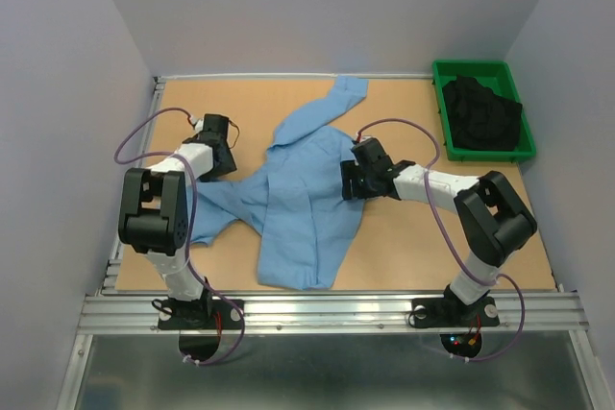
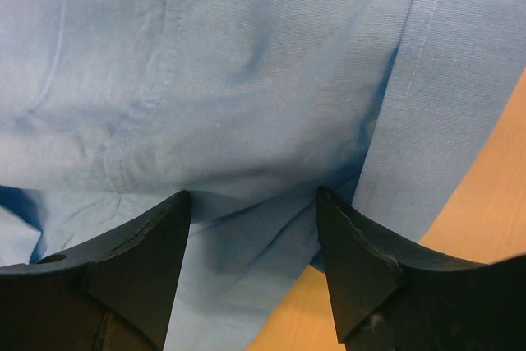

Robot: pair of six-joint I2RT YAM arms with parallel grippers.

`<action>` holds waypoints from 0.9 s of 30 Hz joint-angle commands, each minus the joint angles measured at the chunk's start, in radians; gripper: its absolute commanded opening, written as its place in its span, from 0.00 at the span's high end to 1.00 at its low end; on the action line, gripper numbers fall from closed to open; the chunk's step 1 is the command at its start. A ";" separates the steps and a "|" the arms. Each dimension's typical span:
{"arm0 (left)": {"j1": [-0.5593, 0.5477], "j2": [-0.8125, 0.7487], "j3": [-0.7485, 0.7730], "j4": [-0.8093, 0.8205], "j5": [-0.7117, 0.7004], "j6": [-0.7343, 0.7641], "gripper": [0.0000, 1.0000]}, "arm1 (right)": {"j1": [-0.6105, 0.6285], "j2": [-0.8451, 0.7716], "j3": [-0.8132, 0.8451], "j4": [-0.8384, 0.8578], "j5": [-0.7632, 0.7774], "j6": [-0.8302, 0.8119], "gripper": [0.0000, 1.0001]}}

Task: Fold and stack the long sleeve shirts
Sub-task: Flatten the shirt out

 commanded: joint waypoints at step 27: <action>0.066 -0.312 -0.337 0.184 0.213 -0.312 0.71 | -0.038 0.017 -0.040 0.008 0.020 0.061 0.32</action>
